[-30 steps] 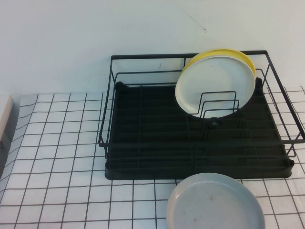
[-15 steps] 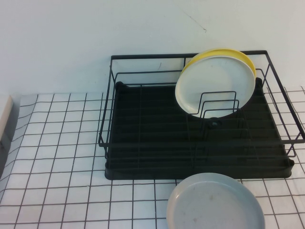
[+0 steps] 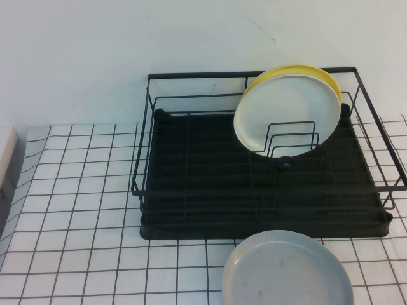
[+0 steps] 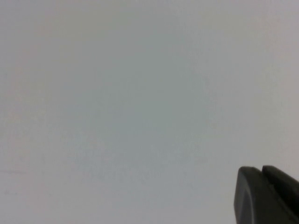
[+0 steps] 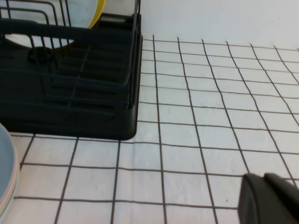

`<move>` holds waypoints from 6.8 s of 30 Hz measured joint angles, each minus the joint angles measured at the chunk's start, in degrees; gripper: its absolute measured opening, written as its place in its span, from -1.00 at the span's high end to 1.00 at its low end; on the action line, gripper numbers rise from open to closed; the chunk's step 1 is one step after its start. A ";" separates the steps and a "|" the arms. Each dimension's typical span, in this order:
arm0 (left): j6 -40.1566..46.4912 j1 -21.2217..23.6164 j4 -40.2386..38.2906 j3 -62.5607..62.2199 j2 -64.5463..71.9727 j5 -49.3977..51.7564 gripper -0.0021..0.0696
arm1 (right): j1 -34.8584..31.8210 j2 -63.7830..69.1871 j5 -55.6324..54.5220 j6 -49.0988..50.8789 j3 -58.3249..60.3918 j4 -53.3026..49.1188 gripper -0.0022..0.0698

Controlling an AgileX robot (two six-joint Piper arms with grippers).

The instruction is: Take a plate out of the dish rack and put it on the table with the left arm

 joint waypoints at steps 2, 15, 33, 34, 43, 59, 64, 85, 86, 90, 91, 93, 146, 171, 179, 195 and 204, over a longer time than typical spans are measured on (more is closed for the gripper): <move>-0.51 0.00 0.00 0.00 0.00 -1.07 0.95 | 0.00 0.00 0.00 0.00 0.00 0.00 0.95; 0.00 0.00 -0.07 -23.79 7.42 42.55 0.95 | 0.00 0.00 0.00 0.00 0.00 0.00 0.95; 61.58 0.00 -40.77 -56.35 57.36 64.53 0.95 | 0.00 0.00 0.00 0.00 0.00 0.00 0.95; 66.36 0.00 -45.15 -58.01 60.57 64.91 0.95 | 0.00 0.00 0.00 0.00 0.00 0.00 0.95; 84.67 -5.68 -58.83 -74.35 83.45 65.10 0.95 | 0.00 0.00 0.00 0.00 0.00 0.00 0.95; 96.71 -26.07 -54.38 -87.08 109.04 41.72 -0.23 | 0.00 0.00 0.00 0.00 0.00 0.00 0.95; 97.70 -26.75 -55.57 -90.40 113.94 39.13 -0.40 | 0.00 0.00 0.00 0.00 0.00 0.00 0.95; 100.30 -28.05 -57.73 -97.46 122.20 34.58 0.78 | 0.00 0.00 0.00 0.00 0.00 0.00 0.95; 100.32 -28.05 -57.98 -97.49 122.20 34.56 0.81 | 0.00 0.00 0.00 0.00 0.00 0.00 0.95; 100.28 -28.05 -58.36 -97.61 121.47 34.08 0.85 | 0.00 0.00 0.00 0.00 0.00 0.00 0.95; 100.28 -28.07 -58.46 -97.61 121.10 33.79 0.86 | 0.00 0.00 0.00 0.00 0.00 0.00 0.95; 100.39 -28.07 -59.10 -97.61 119.84 32.84 0.88 | 0.00 0.00 0.00 0.00 0.00 0.00 0.95; 14.60 -28.39 -22.72 -71.32 92.56 82.88 0.93 | 0.00 0.00 0.00 0.00 0.00 0.00 0.95; -1.21 -36.30 -10.42 -70.87 105.91 64.00 0.87 | 0.00 0.00 0.00 0.00 0.00 0.00 0.95; 2.81 -36.30 -10.96 -70.87 105.91 65.65 -0.16 | 0.00 0.00 0.00 0.00 0.00 0.00 0.95; 3.06 -36.30 -5.71 -70.87 88.89 65.72 0.89 | 0.00 0.00 0.00 0.00 0.00 0.00 0.95; 3.06 -36.30 -2.01 -70.87 75.67 63.35 0.94 | 0.00 0.00 0.00 0.00 0.00 0.00 0.95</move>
